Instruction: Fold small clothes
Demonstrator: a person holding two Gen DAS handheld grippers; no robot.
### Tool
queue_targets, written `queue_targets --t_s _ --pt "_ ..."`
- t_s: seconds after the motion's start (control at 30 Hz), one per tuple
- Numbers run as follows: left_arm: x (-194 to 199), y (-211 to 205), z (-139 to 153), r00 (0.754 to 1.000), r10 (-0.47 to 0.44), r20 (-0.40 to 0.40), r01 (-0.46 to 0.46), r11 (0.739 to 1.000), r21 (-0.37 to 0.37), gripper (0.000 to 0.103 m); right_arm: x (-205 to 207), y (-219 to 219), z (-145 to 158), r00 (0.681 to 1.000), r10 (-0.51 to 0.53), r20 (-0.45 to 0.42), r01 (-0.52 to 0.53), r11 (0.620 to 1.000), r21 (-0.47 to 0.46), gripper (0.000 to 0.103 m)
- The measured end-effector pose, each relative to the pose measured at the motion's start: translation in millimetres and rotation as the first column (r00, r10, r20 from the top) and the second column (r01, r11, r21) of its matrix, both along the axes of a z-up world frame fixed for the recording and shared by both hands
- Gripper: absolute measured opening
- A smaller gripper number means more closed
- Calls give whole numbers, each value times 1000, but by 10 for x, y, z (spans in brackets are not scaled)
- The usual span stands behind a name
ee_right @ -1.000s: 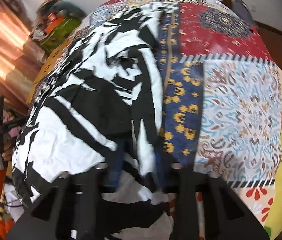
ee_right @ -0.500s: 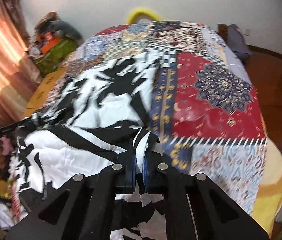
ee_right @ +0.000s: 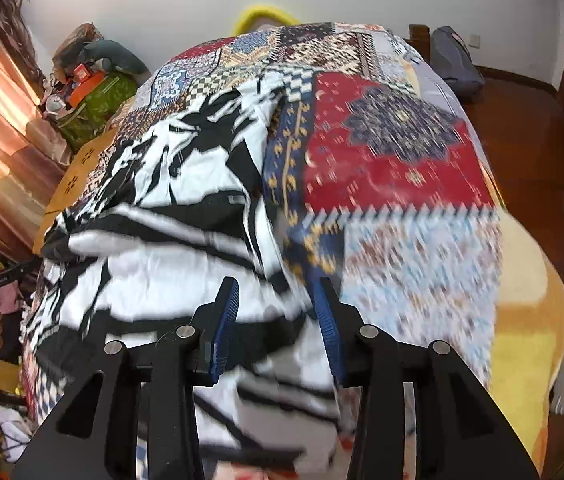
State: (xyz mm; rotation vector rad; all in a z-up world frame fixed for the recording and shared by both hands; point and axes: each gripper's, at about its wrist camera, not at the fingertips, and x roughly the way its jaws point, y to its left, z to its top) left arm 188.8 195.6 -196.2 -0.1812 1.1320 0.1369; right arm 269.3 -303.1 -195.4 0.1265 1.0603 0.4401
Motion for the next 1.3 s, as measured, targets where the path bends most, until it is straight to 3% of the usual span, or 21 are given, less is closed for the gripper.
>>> queue_targets --t_s 0.27,0.33,0.47,0.57,0.67,0.9,1.1,1.3 --pt "-381 -74 -377 994 -7 -109 -1 997 -75 52 -336 -111 -417 994 -16 -110 12 999 -42 36" --pt "-429 -107 -417 995 17 -95 -24 996 -80 50 -385 -111 -478 993 -17 -115 14 999 -32 36" --pt "-481 -158 -412 998 12 -68 -21 992 -128 26 -409 -100 -509 993 -25 -115 25 1000 -9 34" --pt "-501 -228 -383 998 -7 -56 0 993 -122 9 -430 -80 -483 993 4 -122 -1 1000 25 10" --pt "-497 -303 -291 999 -12 -38 9 997 -74 6 -478 -13 -401 995 28 -95 -26 999 23 7" --pt "-488 -239 363 992 14 126 -13 1000 -8 6 -471 -92 145 999 8 51 -12 996 87 5" --pt "-229 -245 1049 960 1 281 -11 999 35 6 -359 -74 782 977 9 215 -27 996 81 5" --pt "219 -298 1568 925 -6 379 -35 994 101 6 10 88 1171 949 -20 314 -7 996 84 5"
